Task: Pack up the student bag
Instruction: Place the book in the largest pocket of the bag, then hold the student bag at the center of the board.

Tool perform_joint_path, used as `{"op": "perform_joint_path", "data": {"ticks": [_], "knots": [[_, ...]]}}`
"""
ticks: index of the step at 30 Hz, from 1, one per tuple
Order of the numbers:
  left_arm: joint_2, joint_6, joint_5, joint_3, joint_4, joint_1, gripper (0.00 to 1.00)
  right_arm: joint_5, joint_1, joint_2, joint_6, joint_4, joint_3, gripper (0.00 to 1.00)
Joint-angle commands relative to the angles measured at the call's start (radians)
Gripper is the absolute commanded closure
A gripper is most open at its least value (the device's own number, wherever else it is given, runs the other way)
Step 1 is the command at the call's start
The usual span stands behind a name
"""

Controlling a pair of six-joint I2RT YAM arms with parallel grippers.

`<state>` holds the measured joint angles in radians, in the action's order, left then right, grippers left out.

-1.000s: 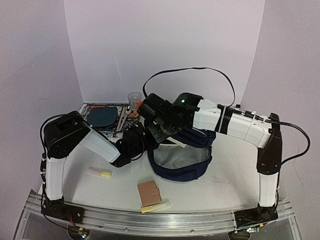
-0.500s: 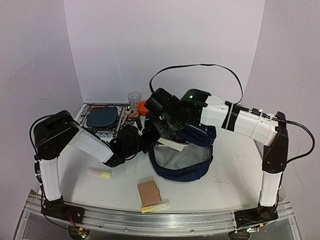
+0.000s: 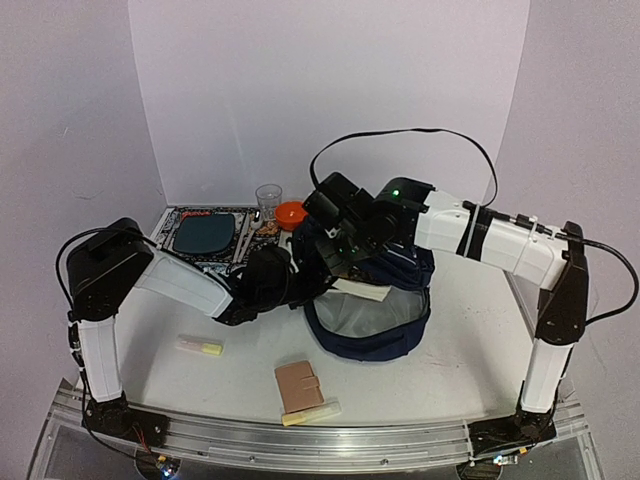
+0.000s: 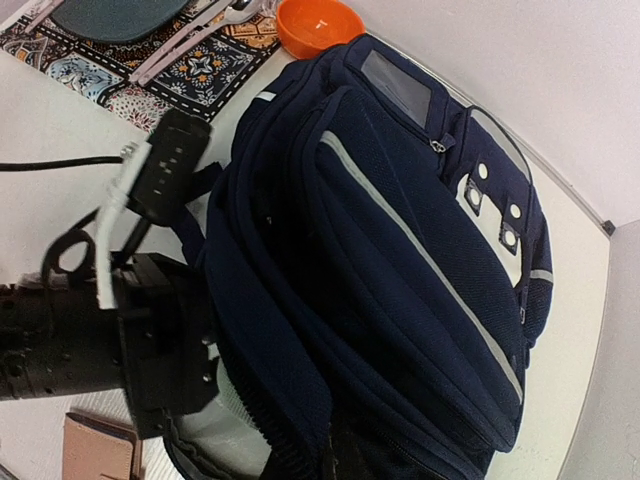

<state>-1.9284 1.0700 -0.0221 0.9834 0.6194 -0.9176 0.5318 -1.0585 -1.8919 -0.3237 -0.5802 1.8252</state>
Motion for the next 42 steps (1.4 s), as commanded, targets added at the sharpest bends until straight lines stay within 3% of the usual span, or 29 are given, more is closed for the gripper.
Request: {"op": "perform_joint_path", "data": {"ticks": [1,7,10,17,23,31,42], "knots": [[-0.054,-0.076,-0.116,0.152,0.063,-0.023,0.70,0.000,0.007,0.035,0.002,0.048,0.000,1.00],[0.047,-0.141,-0.068,0.027,0.019,-0.023,0.37,0.029,0.009,0.037,-0.007,0.049,-0.087,1.00],[0.170,-0.190,-0.020,-0.053,-0.039,-0.023,0.29,0.030,0.012,0.050,-0.026,0.051,-0.153,1.00],[0.420,-0.214,0.112,-0.240,-0.172,-0.015,0.22,0.003,0.014,0.087,-0.067,0.068,-0.319,1.00],[0.501,-0.183,0.075,-0.292,-0.259,0.068,0.17,-0.107,0.016,0.099,-0.083,0.079,-0.455,0.99],[0.359,-0.241,-0.164,-0.181,-0.310,0.238,0.19,-0.161,0.022,0.117,-0.093,0.083,-0.508,0.89],[0.010,-0.220,-0.407,0.161,-0.343,0.354,0.20,-0.129,0.087,0.165,-0.033,0.086,-0.539,0.86]]}}
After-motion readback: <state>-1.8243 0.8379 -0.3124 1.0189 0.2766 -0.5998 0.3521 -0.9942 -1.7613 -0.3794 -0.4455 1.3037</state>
